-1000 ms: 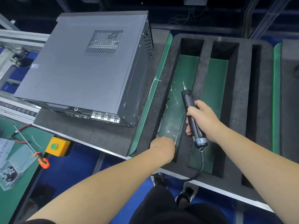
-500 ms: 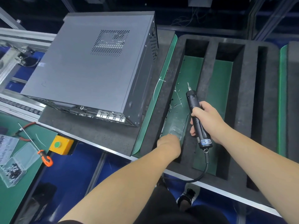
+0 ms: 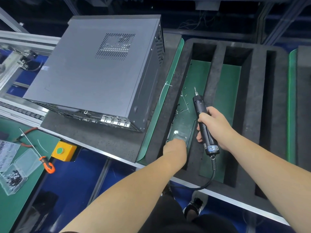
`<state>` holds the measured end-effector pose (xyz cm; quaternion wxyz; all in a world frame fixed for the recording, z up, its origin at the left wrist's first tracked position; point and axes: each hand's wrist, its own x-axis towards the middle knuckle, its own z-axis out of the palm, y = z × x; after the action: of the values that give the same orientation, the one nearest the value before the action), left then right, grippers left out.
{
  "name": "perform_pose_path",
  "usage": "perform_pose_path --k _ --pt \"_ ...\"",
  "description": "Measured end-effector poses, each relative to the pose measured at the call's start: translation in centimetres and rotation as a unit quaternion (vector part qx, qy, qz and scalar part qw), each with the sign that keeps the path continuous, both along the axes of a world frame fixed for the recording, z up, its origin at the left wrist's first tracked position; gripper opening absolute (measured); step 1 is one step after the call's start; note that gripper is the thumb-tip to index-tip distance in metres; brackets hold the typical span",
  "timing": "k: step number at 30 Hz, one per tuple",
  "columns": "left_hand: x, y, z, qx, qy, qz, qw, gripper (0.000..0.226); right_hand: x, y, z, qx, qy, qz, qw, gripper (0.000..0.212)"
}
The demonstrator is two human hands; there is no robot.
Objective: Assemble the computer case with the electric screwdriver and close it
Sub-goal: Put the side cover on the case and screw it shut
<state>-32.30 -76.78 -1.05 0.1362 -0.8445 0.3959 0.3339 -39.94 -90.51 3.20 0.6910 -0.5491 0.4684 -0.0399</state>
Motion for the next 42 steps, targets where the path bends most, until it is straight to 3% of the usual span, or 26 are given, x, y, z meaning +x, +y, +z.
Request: perform_pose_path --k 3,5,7,9,12,17,20,24,28,33,37,42 --pt "0.2 -0.5 0.9 -0.027 0.010 0.014 0.999 0.038 0.0 0.0 0.0 -0.002 0.004 0.002 1.000 0.035" --pt "1.1 -1.1 2.0 -0.100 0.028 0.037 0.994 0.024 0.0 0.0 0.1 -0.002 0.006 0.002 1.000 0.037" --pt "2.4 -1.6 3.0 -0.192 0.070 0.084 0.975 0.019 0.0 0.1 0.1 -0.004 0.005 0.001 1.000 0.037" --pt "3.8 -2.0 3.9 -0.259 0.150 0.191 0.935 0.020 0.0 0.1 0.2 -0.008 0.005 0.000 1.000 0.037" --pt "4.8 -2.8 4.9 -0.334 0.327 0.364 0.805 0.011 0.1 0.1 0.4 -0.013 0.009 0.005 1.000 0.034" --pt "5.5 -3.1 5.3 -0.379 0.534 0.505 0.563 0.008 0.0 0.2 0.8 -0.018 0.017 0.013 1.000 0.033" --pt "5.8 -2.8 5.1 -0.392 0.571 0.547 0.470 0.005 0.0 0.2 0.8 -0.017 0.016 0.011 1.000 0.032" --pt "5.9 -2.3 5.1 -0.413 0.605 0.570 0.372 0.018 -0.1 0.3 0.9 -0.016 0.018 0.008 1.000 0.029" --pt "6.0 -3.0 6.0 -0.431 0.618 0.569 0.328 0.022 0.3 0.3 1.6 -0.027 0.019 -0.001 0.999 0.021" --pt "7.7 -6.3 9.7 -0.482 0.597 0.555 0.321 0.024 0.9 0.6 5.3 -0.062 -0.042 -0.003 0.997 0.019" --pt "9.8 -8.4 13.4 -0.515 0.610 0.525 0.295 0.017 1.0 0.8 9.2 -0.104 -0.106 0.009 0.989 0.013" --pt "11.5 -8.9 17.4 -0.508 0.655 0.452 0.329 0.025 1.3 1.0 13.0 -0.148 -0.132 0.047 0.979 0.018"
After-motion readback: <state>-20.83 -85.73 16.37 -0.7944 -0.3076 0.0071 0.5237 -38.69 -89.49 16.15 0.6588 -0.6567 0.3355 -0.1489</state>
